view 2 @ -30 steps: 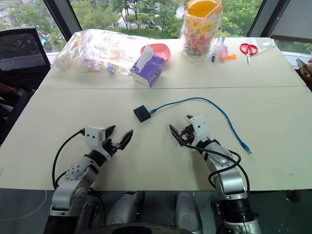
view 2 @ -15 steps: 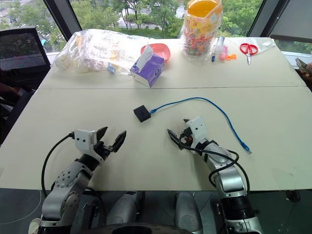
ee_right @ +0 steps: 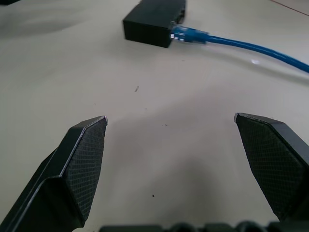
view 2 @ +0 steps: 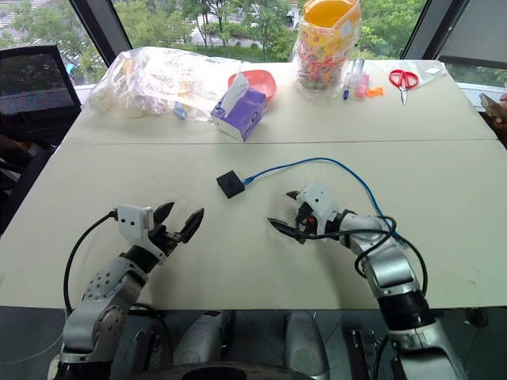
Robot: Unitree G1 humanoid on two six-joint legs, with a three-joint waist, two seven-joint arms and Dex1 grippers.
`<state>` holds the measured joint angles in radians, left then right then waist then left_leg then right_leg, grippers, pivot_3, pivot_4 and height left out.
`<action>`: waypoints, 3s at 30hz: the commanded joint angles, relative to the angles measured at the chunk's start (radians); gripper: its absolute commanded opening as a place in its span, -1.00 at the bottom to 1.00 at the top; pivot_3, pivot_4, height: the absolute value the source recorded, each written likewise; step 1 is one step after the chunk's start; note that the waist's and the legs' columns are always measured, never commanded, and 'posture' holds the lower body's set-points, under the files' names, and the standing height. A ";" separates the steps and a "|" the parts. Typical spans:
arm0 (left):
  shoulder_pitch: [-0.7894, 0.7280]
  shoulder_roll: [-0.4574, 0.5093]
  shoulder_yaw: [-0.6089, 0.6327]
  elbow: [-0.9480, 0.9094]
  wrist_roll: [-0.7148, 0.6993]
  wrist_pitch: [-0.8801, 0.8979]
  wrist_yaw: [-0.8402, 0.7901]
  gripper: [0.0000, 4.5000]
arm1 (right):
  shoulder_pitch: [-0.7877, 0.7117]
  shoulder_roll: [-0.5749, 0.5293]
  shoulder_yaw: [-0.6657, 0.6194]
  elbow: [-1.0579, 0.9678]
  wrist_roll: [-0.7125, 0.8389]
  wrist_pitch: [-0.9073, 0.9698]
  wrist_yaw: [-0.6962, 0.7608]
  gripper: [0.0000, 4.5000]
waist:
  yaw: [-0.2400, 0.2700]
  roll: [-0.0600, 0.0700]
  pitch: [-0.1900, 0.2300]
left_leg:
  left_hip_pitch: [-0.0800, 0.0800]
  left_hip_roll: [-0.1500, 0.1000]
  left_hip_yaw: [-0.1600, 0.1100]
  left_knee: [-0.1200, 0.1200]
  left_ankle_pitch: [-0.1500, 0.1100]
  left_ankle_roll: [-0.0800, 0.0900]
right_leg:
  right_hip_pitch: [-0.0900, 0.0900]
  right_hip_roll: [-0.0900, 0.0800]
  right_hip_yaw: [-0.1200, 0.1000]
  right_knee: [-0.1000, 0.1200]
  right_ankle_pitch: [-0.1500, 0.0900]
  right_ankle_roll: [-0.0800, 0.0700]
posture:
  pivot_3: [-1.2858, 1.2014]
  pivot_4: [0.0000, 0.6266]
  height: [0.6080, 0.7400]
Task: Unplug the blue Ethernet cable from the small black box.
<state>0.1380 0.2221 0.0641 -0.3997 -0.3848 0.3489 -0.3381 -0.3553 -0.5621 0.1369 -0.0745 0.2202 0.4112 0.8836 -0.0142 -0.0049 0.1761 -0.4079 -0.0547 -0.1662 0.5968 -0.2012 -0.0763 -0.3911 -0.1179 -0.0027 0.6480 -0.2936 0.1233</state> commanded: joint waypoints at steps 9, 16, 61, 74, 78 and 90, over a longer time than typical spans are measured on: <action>-0.057 0.037 -0.015 0.026 0.022 -0.039 -0.052 1.00 | -0.660 0.048 0.313 0.481 -0.221 -0.213 0.382 0.95 | -0.004 0.001 0.001 | 0.000 0.000 0.000 -0.001 0.000 0.000 | -0.001 0.000 0.000 0.000 0.002 0.004 | 0.03 -0.52 1.00; -0.011 0.030 -0.013 -0.001 0.057 -0.075 -0.032 1.00 | -1.003 0.288 0.461 1.114 -0.445 -0.506 0.414 0.95 | -0.021 0.001 0.002 | 0.000 0.000 -0.001 -0.005 0.001 -0.002 | -0.004 0.001 0.000 0.002 0.002 0.005 | 0.03 -0.52 1.00; -0.247 0.188 0.124 -0.011 -0.296 0.222 -0.140 1.00 | -0.598 0.106 0.507 0.781 -1.073 -0.790 -0.734 -0.97 | -0.028 0.003 0.003 | -0.001 0.000 -0.002 -0.005 0.008 -0.012 | -0.012 0.004 0.006 0.017 0.003 0.003 | 0.03 -0.52 1.00; -0.438 0.214 0.035 0.150 -0.281 0.255 -0.279 1.00 | -0.214 0.044 0.328 0.145 -1.170 -0.660 -0.945 -0.97 | -0.027 0.001 0.004 | 0.001 0.000 0.001 -0.001 0.010 -0.009 | -0.010 0.004 0.010 0.017 0.004 0.001 | 0.03 -0.52 1.00; -0.476 0.198 0.008 0.167 -0.271 0.253 -0.289 1.00 | -0.203 0.051 0.324 0.118 -1.171 -0.668 -0.929 -0.97 | -0.027 0.001 0.004 | 0.001 0.000 0.001 -0.001 0.010 -0.009 | -0.009 0.004 0.010 0.016 0.004 0.001 | 0.03 -0.52 1.00; -0.492 0.150 -0.004 0.155 -0.279 0.249 -0.288 0.89 | -0.201 0.046 0.329 0.115 -1.178 -0.700 -0.900 -0.99 | -0.027 0.000 0.004 | 0.001 0.000 0.001 -0.001 0.010 -0.009 | -0.009 0.004 0.010 0.016 0.004 0.002 | 0.03 -0.52 1.00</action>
<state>-0.3387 0.3778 0.0518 -0.2239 -0.6583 0.6117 -0.6256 -0.5498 -0.5191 0.4843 0.0795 -0.9596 -0.2785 -0.0146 -0.0416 -0.0046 0.1803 -0.4068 -0.0544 -0.1651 0.5953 -0.1911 -0.0854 -0.4000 -0.1136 0.0068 0.6637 -0.2896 0.1249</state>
